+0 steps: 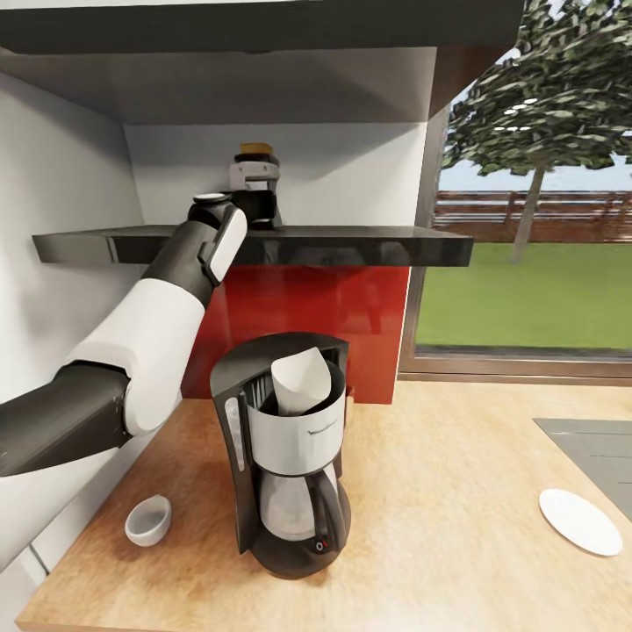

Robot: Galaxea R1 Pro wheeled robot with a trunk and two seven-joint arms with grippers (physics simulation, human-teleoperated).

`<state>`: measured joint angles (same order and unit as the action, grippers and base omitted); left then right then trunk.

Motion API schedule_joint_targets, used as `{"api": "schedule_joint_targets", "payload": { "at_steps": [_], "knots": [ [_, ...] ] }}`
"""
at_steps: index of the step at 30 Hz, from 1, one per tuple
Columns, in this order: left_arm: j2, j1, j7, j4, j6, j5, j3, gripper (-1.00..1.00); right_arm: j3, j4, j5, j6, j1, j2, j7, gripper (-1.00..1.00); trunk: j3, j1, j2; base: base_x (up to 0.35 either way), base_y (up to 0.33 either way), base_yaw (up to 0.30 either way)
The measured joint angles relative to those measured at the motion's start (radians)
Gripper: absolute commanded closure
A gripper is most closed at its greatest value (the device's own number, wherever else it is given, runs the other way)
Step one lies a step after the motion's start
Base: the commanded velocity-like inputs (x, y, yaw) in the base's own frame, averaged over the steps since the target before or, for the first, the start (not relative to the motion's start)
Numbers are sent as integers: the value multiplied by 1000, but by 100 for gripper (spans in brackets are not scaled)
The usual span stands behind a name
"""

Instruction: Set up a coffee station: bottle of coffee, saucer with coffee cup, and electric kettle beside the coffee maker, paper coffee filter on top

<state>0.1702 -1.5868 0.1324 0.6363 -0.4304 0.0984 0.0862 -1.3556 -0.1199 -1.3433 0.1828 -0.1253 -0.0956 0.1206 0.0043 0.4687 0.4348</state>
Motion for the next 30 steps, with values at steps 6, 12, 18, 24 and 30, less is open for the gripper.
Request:
{"api": "schedule_joint_targets", "payload": {
  "at_steps": [6,12,18,24,30],
  "knots": [
    [-1,2,0,2,-1,-2,0,100,0,0,0,0,0,0,0,-100,0,0,0,0,0,0],
    [-2,2,0,2,-1,-2,0,100,1,0,0,0,0,0,0,-100,0,0,0,0,0,0],
    [-1,1,1,1,-2,0,-1,100,1,0,0,0,0,1,0,-100,0,0,0,0,0,0],
    [-1,-9,-3,29,-15,0,1,100,1,0,0,0,0,3,-1,-100,0,0,0,0,0,0],
    [-1,-14,-9,97,-99,0,3,100,1,1,0,0,0,3,-1,-100,0,0,0,0,0,0]
  ]
}}
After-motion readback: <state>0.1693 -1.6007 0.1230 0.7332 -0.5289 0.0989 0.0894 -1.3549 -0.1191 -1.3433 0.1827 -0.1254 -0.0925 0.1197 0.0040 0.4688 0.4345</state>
